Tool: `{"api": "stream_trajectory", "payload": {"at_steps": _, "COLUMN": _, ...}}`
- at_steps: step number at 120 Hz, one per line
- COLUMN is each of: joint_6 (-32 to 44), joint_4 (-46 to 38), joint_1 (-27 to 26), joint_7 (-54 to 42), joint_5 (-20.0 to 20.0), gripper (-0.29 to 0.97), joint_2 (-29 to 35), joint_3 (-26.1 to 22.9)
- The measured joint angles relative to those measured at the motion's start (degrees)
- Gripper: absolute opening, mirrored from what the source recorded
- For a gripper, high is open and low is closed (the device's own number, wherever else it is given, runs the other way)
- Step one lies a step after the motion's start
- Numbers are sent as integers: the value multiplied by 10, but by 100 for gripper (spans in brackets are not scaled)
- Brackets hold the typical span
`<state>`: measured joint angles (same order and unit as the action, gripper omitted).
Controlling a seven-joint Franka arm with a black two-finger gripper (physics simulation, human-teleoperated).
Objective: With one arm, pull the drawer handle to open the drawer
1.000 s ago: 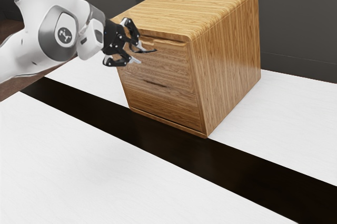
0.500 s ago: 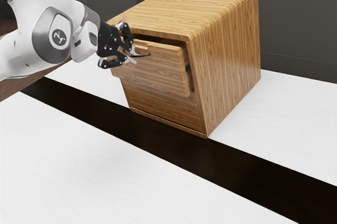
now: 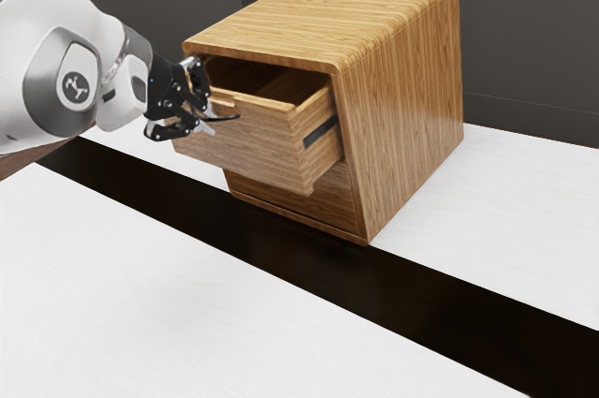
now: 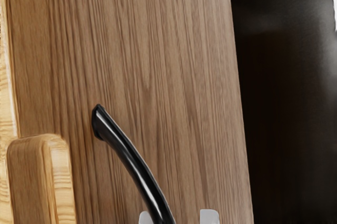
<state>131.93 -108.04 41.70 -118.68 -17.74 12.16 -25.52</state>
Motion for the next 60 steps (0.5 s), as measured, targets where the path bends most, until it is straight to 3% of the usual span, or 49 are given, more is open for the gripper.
{"api": "stream_trajectory", "payload": {"at_steps": 60, "joint_6": -15, "joint_4": -65, "joint_1": -7, "joint_7": 17, "joint_5": -2, "gripper": -8, "joint_2": 72, "joint_3": 21}}
